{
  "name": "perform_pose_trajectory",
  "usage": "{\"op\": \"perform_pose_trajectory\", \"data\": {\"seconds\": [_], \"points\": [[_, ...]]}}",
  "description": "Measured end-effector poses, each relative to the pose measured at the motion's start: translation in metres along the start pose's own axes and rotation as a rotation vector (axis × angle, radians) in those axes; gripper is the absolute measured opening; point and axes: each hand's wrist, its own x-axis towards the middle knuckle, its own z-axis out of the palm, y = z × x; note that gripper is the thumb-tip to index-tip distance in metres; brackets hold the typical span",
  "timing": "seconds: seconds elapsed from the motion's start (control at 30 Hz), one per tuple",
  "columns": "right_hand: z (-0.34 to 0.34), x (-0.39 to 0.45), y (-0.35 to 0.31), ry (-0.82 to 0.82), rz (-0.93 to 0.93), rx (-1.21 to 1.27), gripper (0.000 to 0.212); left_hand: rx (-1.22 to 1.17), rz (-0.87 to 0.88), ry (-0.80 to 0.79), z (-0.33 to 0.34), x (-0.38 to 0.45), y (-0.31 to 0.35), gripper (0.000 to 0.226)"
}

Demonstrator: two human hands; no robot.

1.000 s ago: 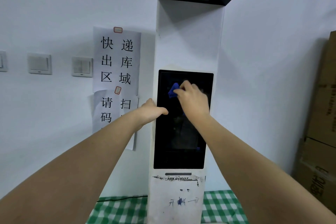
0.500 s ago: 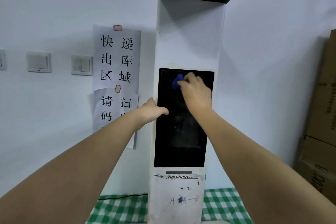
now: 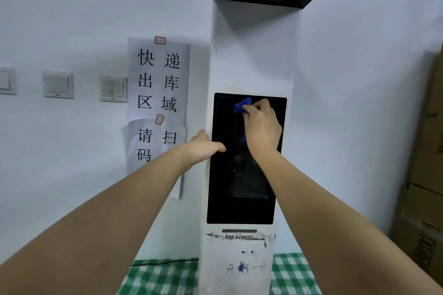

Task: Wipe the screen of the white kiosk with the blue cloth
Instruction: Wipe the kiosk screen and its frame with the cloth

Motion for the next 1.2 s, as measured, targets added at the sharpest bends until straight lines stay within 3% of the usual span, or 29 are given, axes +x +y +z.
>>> {"op": "perform_pose_trajectory", "data": {"seconds": [0.1,0.3,0.37,0.47,0.53,0.6,0.73,0.8,0.9,0.97,1.1,1.2], "points": [[0.007,-0.008,-0.016,-0.027,-0.007,-0.015,0.023,-0.007,-0.004,0.004,-0.002,0.001,-0.004,0.082],[0.008,-0.017,-0.017,-0.179,-0.495,-0.225,0.028,0.002,-0.020,0.012,0.001,0.003,-0.005,0.082],[0.002,-0.006,-0.007,-0.111,-0.441,-0.236,0.025,0.008,-0.013,0.008,0.001,0.002,-0.004,0.079],[-0.001,0.004,-0.003,-0.029,-0.053,-0.031,0.026,0.003,-0.009,-0.004,-0.001,0.001,-0.006,0.081],[0.003,-0.001,-0.015,-0.039,0.025,0.051,0.026,-0.002,-0.016,-0.004,-0.002,0.002,-0.009,0.084],[0.007,-0.008,-0.027,-0.087,-0.065,0.046,0.027,-0.008,-0.026,-0.003,-0.003,0.004,-0.011,0.087],[0.015,-0.008,-0.027,-0.189,-0.428,-0.162,0.026,-0.003,-0.039,-0.005,-0.001,0.004,-0.013,0.088],[0.009,-0.001,-0.018,-0.140,-0.332,-0.132,0.026,-0.017,-0.033,-0.005,0.000,0.003,-0.013,0.086],[0.003,0.006,-0.012,-0.010,0.039,0.065,0.027,-0.032,-0.024,-0.012,0.000,0.002,-0.014,0.083],[0.006,0.001,-0.022,-0.013,-0.010,0.025,0.027,-0.046,-0.028,-0.011,0.002,0.001,-0.014,0.083],[0.017,-0.018,-0.034,-0.179,-0.356,-0.038,0.023,-0.042,-0.028,-0.024,0.007,0.005,-0.015,0.079],[0.018,-0.012,-0.026,-0.100,-0.408,-0.082,0.023,-0.031,-0.016,-0.019,0.005,0.006,-0.014,0.073]]}}
